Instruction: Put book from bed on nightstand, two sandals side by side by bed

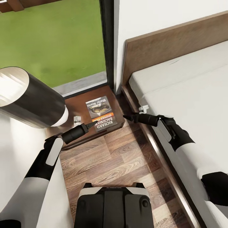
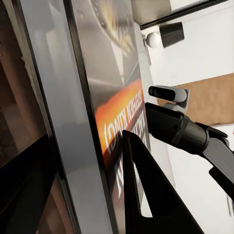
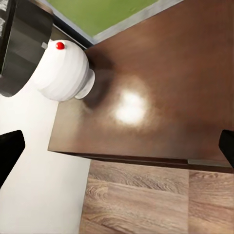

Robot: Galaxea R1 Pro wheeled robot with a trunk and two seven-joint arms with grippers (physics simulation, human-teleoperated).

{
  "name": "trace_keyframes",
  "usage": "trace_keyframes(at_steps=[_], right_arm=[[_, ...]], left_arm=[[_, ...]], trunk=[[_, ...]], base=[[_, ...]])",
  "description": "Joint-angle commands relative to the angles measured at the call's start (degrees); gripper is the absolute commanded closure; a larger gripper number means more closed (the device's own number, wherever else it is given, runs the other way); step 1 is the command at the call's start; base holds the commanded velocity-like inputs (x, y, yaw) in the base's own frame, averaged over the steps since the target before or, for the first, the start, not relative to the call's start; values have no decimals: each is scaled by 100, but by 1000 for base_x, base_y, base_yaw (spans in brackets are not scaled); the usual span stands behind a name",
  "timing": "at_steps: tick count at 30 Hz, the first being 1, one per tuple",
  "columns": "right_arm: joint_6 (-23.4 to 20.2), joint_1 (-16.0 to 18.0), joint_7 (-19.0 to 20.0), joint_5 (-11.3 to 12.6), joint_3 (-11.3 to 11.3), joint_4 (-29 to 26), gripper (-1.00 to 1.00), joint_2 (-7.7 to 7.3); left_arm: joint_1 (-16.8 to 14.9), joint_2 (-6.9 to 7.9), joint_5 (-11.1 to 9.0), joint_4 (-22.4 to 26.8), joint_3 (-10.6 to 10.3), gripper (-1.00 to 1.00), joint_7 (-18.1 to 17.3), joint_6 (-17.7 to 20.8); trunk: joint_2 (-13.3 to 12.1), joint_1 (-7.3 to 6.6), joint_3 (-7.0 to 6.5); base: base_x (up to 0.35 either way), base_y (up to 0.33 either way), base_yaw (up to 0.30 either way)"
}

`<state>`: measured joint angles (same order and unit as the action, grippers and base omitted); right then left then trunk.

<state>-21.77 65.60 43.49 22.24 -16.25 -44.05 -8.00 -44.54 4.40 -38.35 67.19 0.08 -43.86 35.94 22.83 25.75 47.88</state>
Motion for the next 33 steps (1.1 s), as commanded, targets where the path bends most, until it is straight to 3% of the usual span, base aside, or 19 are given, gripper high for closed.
trace_keyframes(at_steps=[1, 7, 19, 26, 33], right_arm=[[-47, -1, -7, 57, -18, -3, -100, -7], [-71, -16, 7, 55, -25, 1, -100, -10], [-66, -90, 3, 47, -34, 9, -100, -23], [-63, -92, 3, 47, -36, 9, -100, -20], [9, -92, 15, 58, -114, 10, -100, 1]], left_arm=[[-3, 0, -39, -51, -4, 100, 1, 36], [-3, 4, -25, -185, -118, 100, 16, 28], [-3, 14, -39, -222, -139, 100, -33, -150], [-3, 7, -41, -272, -140, 100, 0, -159], [-3, 8, -31, -388, -140, 100, -20, -182]], trunk=[[9, 3, 6], [9, 3, 6], [9, 3, 6], [9, 3, 6], [9, 3, 6]], base=[[0, 0, 0], [0, 0, 83], [-2, -10, 256], [-57, -222, 226], [118, -213, 21]])
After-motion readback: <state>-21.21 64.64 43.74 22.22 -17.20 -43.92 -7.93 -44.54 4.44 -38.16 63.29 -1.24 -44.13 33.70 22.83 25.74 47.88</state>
